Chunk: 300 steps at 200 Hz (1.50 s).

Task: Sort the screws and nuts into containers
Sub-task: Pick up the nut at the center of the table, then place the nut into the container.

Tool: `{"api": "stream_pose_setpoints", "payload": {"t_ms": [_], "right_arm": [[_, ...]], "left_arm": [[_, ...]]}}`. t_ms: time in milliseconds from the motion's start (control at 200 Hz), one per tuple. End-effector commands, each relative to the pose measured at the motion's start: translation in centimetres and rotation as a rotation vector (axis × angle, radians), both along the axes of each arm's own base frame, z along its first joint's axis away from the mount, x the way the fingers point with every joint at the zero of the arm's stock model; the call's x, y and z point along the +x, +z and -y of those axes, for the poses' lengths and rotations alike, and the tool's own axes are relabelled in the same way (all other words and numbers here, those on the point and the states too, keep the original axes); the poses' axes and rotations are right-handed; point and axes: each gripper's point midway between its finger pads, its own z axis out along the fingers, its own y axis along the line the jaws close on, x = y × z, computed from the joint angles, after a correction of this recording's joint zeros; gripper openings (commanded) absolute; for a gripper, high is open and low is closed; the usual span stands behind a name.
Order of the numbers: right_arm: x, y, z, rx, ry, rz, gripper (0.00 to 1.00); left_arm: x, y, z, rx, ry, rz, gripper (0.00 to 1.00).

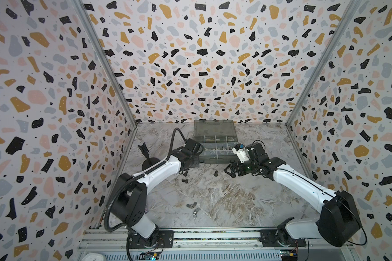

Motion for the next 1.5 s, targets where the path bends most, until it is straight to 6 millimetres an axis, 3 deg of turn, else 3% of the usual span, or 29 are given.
{"api": "stream_pose_setpoints", "payload": {"t_ms": [0,135,300,476,691,866,1011,1101,1287,1497], "right_arm": [[0.5,1.6,-0.2,0.004,0.009,0.015,0.99],[0.9,1.6,-0.1,-0.003,0.004,0.015,0.99],[1.1,1.1,0.8,-0.014,-0.026,0.004,0.99],[1.1,0.8,2.0,-0.020,-0.063,-0.004,0.99],[1.2,0.5,2.8,-0.025,-0.085,-0.014,0.99],[1.4,0.3,2.9,-0.025,-0.092,-0.021,0.99],[1.4,0.1,2.9,-0.026,-0.090,-0.025,0.99],[1.5,0.3,2.9,-0.027,-0.092,-0.019,0.99],[1.6,0.7,3.0,-0.024,-0.097,-0.008,0.99],[0.8,0.8,2.7,-0.003,-0.082,-0.013,0.99]], "left_arm": [[3.1,1.9,2.0,0.000,-0.046,0.043,0.13],[7.1,2.8,5.1,-0.039,-0.075,0.065,0.13],[10.7,1.9,8.2,-0.085,-0.094,0.070,0.13],[12.4,0.0,10.3,-0.130,-0.112,0.045,0.13],[13.3,-1.9,11.5,-0.156,-0.119,0.025,0.13],[13.2,-2.5,11.6,-0.164,-0.121,0.015,0.18],[12.8,-2.0,12.2,-0.186,-0.153,0.017,0.61],[12.2,0.0,12.8,-0.227,-0.184,0.049,0.76],[10.3,4.8,12.4,-0.251,-0.202,0.131,0.79],[5.6,6.6,7.9,-0.203,-0.160,0.161,0.81]]}}
